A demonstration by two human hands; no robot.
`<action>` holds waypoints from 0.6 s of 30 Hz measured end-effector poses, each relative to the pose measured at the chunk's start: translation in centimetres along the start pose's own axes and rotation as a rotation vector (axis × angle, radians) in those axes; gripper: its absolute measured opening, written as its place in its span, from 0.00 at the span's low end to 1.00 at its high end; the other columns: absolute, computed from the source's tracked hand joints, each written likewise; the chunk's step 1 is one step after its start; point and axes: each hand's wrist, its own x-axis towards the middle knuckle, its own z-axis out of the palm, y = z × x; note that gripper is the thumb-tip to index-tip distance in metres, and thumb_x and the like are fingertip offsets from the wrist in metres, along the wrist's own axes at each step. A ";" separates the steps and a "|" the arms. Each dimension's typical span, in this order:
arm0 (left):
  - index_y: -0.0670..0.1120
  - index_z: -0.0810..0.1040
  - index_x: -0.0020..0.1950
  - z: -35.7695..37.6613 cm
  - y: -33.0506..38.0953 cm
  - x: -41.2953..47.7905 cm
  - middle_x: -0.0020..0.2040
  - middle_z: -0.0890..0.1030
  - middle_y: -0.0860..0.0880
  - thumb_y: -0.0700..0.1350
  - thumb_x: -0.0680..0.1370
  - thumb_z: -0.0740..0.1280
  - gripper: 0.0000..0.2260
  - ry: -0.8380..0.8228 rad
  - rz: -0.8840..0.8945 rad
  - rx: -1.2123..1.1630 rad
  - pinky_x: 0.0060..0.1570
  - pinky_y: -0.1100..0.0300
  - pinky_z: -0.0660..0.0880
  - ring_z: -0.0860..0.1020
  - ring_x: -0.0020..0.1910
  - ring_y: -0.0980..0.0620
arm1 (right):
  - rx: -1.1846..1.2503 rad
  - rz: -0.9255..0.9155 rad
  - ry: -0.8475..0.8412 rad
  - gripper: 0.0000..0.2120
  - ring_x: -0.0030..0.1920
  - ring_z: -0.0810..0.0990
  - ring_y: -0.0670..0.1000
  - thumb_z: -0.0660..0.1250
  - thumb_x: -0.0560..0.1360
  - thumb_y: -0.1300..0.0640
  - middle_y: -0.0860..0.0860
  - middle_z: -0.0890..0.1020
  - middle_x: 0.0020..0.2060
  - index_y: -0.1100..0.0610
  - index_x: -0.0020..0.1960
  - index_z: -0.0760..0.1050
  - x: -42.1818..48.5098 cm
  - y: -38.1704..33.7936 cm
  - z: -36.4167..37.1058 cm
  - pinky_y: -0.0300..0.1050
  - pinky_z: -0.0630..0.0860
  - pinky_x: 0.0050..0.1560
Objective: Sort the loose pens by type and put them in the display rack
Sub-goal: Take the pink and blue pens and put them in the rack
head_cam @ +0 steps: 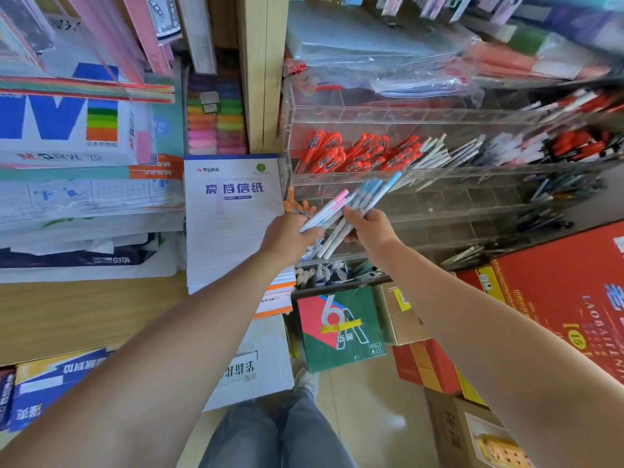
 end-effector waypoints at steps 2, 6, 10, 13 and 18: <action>0.39 0.82 0.54 -0.3 -0.5 0.1 0.36 0.76 0.45 0.50 0.78 0.67 0.15 0.051 -0.025 0.011 0.31 0.59 0.63 0.74 0.35 0.46 | -0.020 0.031 0.083 0.12 0.39 0.80 0.53 0.64 0.79 0.53 0.58 0.83 0.42 0.60 0.46 0.80 0.3 -0.3 -0.1 0.56 0.79 0.52; 0.39 0.82 0.55 -1.0 -1.9 0.3 0.34 0.76 0.45 0.52 0.78 0.67 0.17 0.083 -0.062 0.027 0.32 0.58 0.67 0.74 0.32 0.45 | 0.058 0.044 0.237 0.13 0.30 0.78 0.45 0.65 0.79 0.52 0.51 0.82 0.37 0.62 0.52 0.81 1.3 -1.0 -1.2 0.40 0.78 0.38; 0.38 0.82 0.52 -1.5 -2.5 0.4 0.31 0.73 0.47 0.51 0.77 0.68 0.16 0.078 -0.055 0.004 0.27 0.60 0.63 0.70 0.28 0.51 | 0.094 -0.013 0.285 0.12 0.29 0.76 0.44 0.65 0.78 0.50 0.51 0.81 0.34 0.58 0.44 0.80 2.0 -2.1 -0.8 0.36 0.72 0.33; 0.38 0.82 0.50 -1.7 -2.7 0.5 0.32 0.75 0.46 0.51 0.77 0.68 0.15 0.062 -0.057 -0.023 0.28 0.61 0.63 0.70 0.27 0.52 | 0.088 -0.056 0.323 0.12 0.26 0.76 0.39 0.66 0.78 0.51 0.50 0.79 0.31 0.56 0.38 0.76 2.3 -2.6 -0.1 0.31 0.69 0.25; 0.38 0.83 0.49 -1.8 -3.0 0.4 0.34 0.78 0.43 0.50 0.77 0.68 0.15 0.042 -0.046 -0.048 0.28 0.61 0.65 0.74 0.30 0.46 | 0.030 0.067 0.259 0.11 0.35 0.79 0.44 0.64 0.79 0.49 0.47 0.80 0.36 0.56 0.48 0.79 3.2 -1.0 1.2 0.36 0.69 0.29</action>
